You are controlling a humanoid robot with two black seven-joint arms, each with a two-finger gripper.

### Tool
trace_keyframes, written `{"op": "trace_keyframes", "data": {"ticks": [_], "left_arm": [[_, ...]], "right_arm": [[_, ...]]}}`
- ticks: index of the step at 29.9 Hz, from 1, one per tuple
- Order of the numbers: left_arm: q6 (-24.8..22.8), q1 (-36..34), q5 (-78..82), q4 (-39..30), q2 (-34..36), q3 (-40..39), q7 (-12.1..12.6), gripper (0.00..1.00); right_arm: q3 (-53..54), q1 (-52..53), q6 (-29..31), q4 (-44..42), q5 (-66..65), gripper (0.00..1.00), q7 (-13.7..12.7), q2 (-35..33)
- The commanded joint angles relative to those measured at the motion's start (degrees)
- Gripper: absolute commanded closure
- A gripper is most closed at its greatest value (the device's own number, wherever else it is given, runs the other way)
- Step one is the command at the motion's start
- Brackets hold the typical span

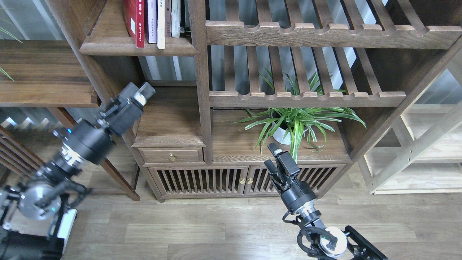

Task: Organize books on shelf
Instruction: 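Release the red book and withdraw the left gripper downward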

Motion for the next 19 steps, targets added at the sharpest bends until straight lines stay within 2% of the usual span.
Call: {"op": "trace_keyframes", "data": {"ticks": [1, 6, 13, 19], "left_arm": [[0.0, 0.2, -5.6, 3.5, -1.5, 4.4, -0.1, 0.01], [0.0, -1.6, -9.7, 5.5, -1.9, 7.9, 0.0, 0.01], [0.0, -6.7, -10.7, 9.2, -1.9, 8.9, 0.0, 0.01], [0.0, -7.6, -10.8, 10.5, -1.9, 9.1, 0.0, 0.01]], "right_arm": [[1.1, 2.0, 0.0, 1.3, -0.4, 0.01, 0.0, -0.1], [5.2, 5.9, 0.0, 1.2, -0.4, 0.01, 0.0, -0.8], [5.7, 7.7, 0.0, 1.2, -0.4, 0.01, -0.1, -1.4], [6.0, 7.8, 0.0, 1.4, -0.4, 0.01, -0.1, -1.5]]}}
